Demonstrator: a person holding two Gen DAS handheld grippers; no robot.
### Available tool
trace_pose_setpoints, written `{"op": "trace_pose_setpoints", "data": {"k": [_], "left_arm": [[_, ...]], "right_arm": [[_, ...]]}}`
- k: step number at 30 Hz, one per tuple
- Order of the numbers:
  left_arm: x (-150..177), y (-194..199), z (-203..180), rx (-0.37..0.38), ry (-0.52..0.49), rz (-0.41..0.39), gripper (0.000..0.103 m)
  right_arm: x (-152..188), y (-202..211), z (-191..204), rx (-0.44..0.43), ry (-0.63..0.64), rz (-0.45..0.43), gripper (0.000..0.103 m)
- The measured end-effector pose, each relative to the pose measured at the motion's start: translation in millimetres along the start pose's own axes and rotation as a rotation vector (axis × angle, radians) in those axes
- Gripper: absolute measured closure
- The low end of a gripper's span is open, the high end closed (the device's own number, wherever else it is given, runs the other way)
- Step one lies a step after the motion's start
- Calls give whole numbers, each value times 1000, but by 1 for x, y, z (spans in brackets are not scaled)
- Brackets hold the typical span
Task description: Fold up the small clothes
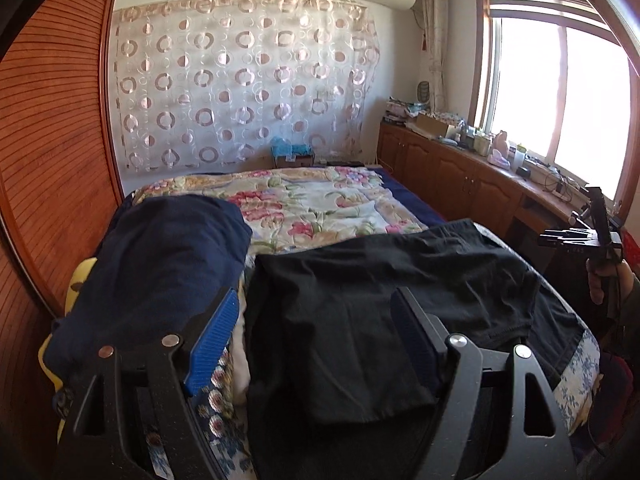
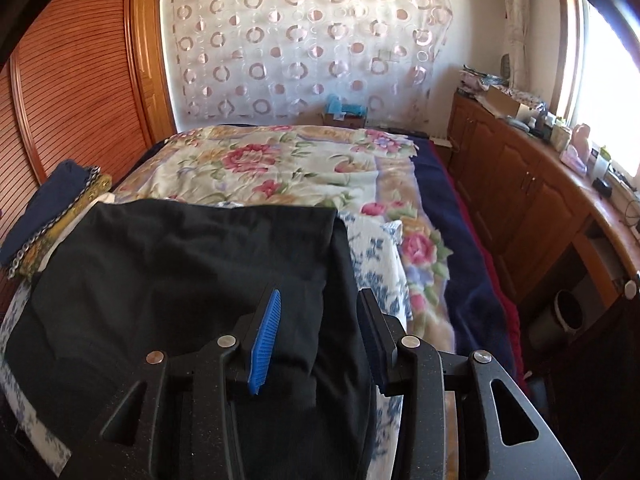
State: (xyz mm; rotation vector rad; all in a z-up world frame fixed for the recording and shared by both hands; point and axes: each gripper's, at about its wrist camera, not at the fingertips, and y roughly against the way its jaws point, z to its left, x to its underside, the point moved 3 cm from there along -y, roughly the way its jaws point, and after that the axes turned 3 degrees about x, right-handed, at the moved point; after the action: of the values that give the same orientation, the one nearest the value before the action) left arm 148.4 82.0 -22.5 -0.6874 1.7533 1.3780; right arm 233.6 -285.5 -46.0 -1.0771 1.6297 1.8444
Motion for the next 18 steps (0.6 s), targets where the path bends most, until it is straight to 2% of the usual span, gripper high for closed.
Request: {"op": "trace_pose_setpoints", "data": {"k": [2, 3, 4, 7, 11, 12, 13, 18], "left_arm": [[11, -3, -4, 7, 12, 23, 24], [15, -5, -5, 16, 17, 32, 24], [22, -7, -7, 28, 25, 43, 24], [36, -13, -11, 31, 33, 74, 24], [58, -26, -16, 15, 28, 147, 24], [62, -30, -16, 11, 23, 166, 24], [67, -33, -17, 5, 17, 185, 24], [86, -52, -18, -44, -12, 292, 24]], "right_arm": [[3, -5, -1, -39, -19, 18, 54], [5, -9, -2, -57, -31, 34, 45], [10, -10, -7, -66, -41, 46, 44], [14, -29, -13, -63, -41, 100, 44], [3, -53, -14, -68, -52, 156, 44], [0, -57, -13, -68, -49, 159, 49], [-6, -62, -9, -68, -40, 160, 59], [-12, -66, -9, -15, 16, 133, 61]]}}
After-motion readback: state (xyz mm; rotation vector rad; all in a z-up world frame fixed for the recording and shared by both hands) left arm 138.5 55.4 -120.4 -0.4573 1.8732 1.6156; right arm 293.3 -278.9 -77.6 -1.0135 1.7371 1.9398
